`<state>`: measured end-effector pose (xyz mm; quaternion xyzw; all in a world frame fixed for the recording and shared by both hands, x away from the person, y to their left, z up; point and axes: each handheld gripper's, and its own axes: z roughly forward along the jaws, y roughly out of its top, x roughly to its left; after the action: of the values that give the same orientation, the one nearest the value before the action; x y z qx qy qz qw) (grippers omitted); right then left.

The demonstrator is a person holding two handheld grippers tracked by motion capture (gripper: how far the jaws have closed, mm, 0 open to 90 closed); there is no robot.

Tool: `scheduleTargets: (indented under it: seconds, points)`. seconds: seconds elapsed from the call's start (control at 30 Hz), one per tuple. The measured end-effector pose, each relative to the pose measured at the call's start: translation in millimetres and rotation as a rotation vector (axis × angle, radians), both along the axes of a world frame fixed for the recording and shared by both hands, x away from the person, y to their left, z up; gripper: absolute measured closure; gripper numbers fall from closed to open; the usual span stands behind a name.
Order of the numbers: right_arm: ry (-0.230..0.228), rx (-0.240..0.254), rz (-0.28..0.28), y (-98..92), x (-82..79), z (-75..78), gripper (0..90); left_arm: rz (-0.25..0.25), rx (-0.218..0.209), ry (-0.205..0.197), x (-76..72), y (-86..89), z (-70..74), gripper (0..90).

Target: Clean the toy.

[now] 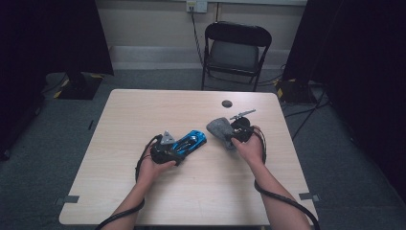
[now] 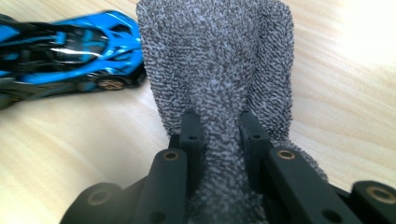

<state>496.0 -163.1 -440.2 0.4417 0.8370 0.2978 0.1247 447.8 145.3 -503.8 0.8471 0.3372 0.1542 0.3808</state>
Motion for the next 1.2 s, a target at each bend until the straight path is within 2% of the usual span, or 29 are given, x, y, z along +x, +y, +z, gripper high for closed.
scheduleTargets:
  seconds: [0.2, 0.53, 0.67, 0.9, 1.2]
  points:
    - [-0.021, 0.019, 0.053, 7.6, -10.8, 10.3, 75.9, -0.001, -0.005, 0.006, 0.1, 0.0, -0.2, 24.1]
    - [-0.055, 0.040, 0.173, 41.1, -32.0, 19.7, 75.8, -0.001, -0.001, 0.002, 0.0, 0.0, -0.1, 24.1]
    - [-0.046, 0.061, 0.213, 53.4, -38.8, 17.3, 75.7, -0.001, 0.002, -0.002, 0.0, 0.0, 0.0, 24.1]
    - [-0.025, 0.051, 0.271, 74.4, -45.5, 7.8, 75.5, 0.004, 0.010, -0.003, -0.9, -0.1, 0.4, 24.1]
    - [-0.022, 0.032, 0.338, 96.9, -52.4, 6.3, 75.3, 0.004, 0.008, -0.001, -0.8, 0.0, 0.3, 24.1]
